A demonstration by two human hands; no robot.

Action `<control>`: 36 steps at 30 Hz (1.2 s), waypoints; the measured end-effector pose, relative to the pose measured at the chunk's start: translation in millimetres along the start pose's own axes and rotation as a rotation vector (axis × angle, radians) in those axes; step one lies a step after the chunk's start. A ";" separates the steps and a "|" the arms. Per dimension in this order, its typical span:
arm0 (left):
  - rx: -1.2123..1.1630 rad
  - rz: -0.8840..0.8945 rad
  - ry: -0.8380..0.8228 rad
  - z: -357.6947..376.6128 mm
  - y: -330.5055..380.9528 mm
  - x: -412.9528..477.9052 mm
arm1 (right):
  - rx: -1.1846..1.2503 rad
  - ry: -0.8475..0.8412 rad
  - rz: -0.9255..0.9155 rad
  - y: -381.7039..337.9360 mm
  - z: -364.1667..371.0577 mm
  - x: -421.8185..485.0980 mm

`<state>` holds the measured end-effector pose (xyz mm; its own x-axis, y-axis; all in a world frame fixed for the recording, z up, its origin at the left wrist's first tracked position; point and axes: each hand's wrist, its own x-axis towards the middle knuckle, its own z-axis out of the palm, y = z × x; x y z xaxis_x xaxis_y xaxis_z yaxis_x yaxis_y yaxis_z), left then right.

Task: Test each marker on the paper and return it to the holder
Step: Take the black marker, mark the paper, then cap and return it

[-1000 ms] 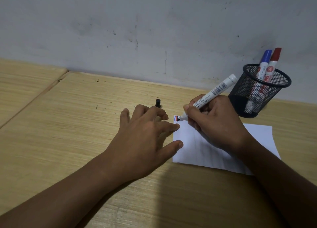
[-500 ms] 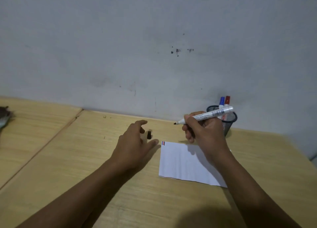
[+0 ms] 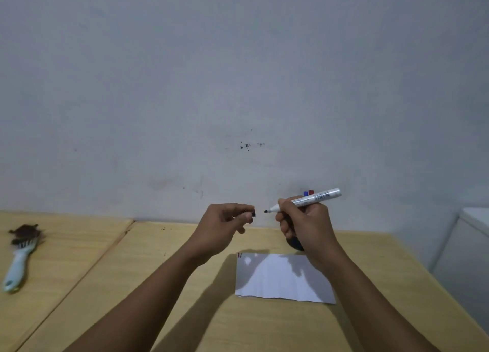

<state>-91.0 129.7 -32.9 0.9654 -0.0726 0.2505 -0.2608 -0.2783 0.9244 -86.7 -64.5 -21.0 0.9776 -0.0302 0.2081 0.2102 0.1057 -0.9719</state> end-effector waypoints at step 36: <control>0.716 0.816 0.405 44.1 83.3 26.3 | -0.976 0.127 -0.642 -46.4 -41.4 9.0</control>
<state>-87.2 62.4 38.0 0.4057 -0.2043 0.8909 -0.6194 -0.7782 0.1036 -87.9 -110.8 21.5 0.6750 0.0944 0.7317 0.5155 -0.7699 -0.3762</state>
